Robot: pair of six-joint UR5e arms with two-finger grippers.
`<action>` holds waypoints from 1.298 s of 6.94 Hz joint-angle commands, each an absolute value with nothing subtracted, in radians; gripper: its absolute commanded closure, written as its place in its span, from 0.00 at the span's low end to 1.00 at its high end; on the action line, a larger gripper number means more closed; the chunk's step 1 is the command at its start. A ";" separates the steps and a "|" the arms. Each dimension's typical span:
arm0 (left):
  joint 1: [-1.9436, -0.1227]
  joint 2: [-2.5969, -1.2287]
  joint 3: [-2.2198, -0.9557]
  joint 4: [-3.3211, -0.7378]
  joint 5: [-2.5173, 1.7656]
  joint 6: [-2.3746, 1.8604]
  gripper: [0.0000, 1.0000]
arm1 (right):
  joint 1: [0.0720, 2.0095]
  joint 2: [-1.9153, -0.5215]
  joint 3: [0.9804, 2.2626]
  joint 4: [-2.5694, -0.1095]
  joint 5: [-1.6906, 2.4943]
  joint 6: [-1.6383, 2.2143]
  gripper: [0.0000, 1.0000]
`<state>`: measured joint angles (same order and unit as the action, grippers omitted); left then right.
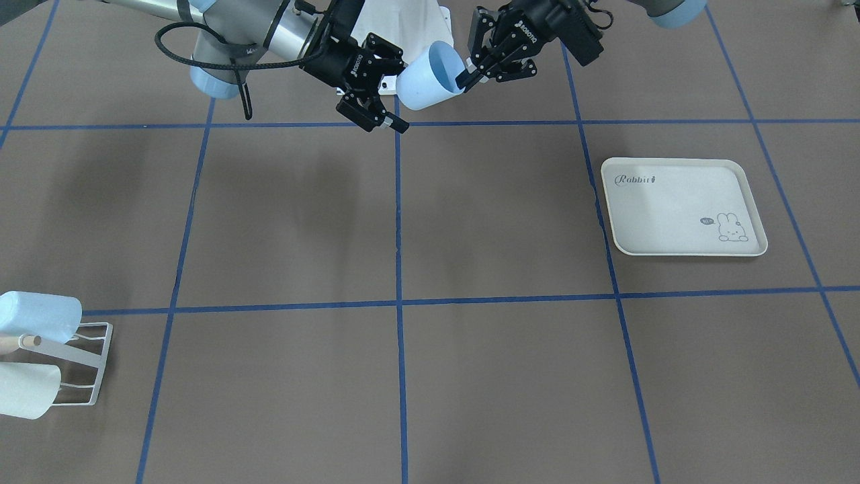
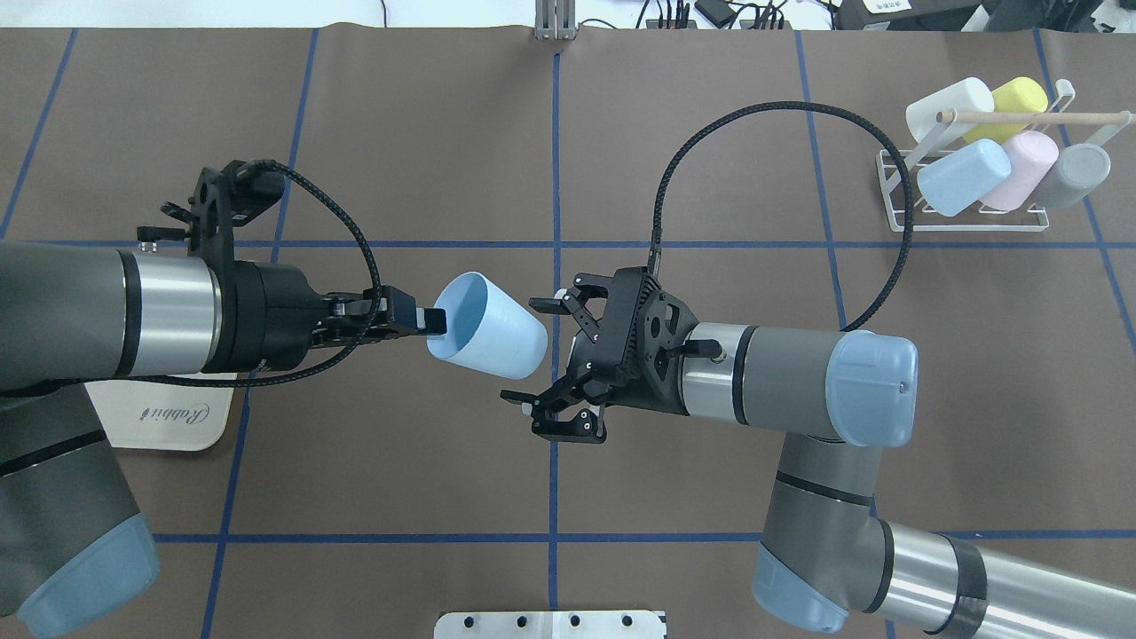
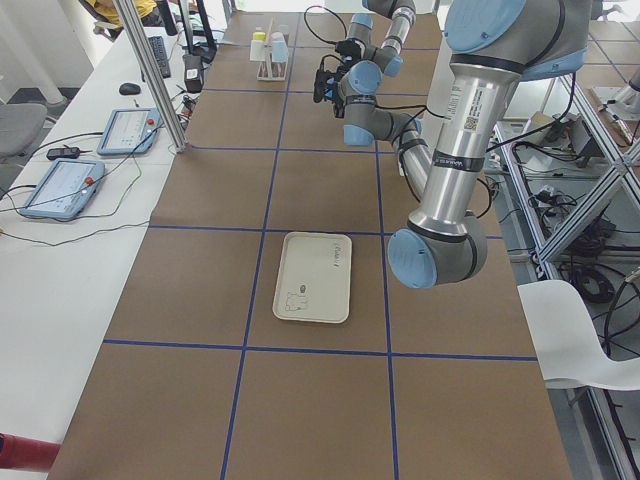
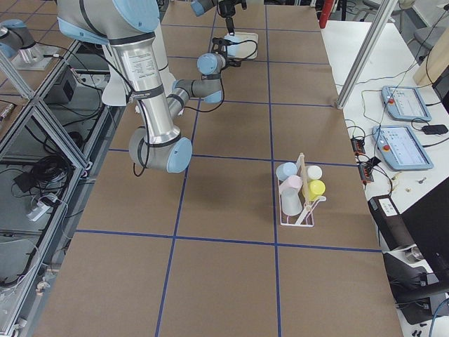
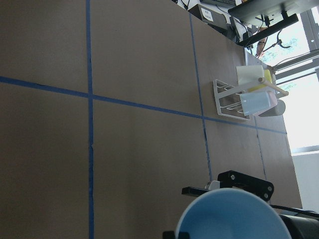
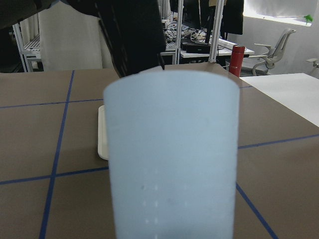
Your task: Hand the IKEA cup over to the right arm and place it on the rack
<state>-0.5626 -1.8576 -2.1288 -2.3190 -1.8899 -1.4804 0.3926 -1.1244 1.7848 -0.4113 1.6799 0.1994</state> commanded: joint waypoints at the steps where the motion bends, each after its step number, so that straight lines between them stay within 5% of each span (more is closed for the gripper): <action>1: -0.543 -1.859 -2.123 -2.319 -1.872 -1.480 1.00 | 0.393 -1.124 1.789 -0.410 1.680 0.199 0.00; 5: -0.526 -1.858 -2.118 -2.319 -1.847 -1.480 1.00 | 0.393 -1.124 1.792 -0.408 1.681 0.201 0.09; 8: -0.526 -1.859 -2.120 -2.319 -1.851 -1.480 1.00 | 0.390 -1.126 1.792 -0.408 1.687 0.239 0.71; 9: -0.528 -1.858 -2.118 -2.321 -1.848 -1.479 0.01 | 0.388 -1.126 1.792 -0.408 1.687 0.239 0.82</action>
<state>-0.5263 -1.8584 -2.1189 -2.3200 -1.8504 -1.4799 0.3898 -1.1255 1.7917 -0.4078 1.6857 0.2289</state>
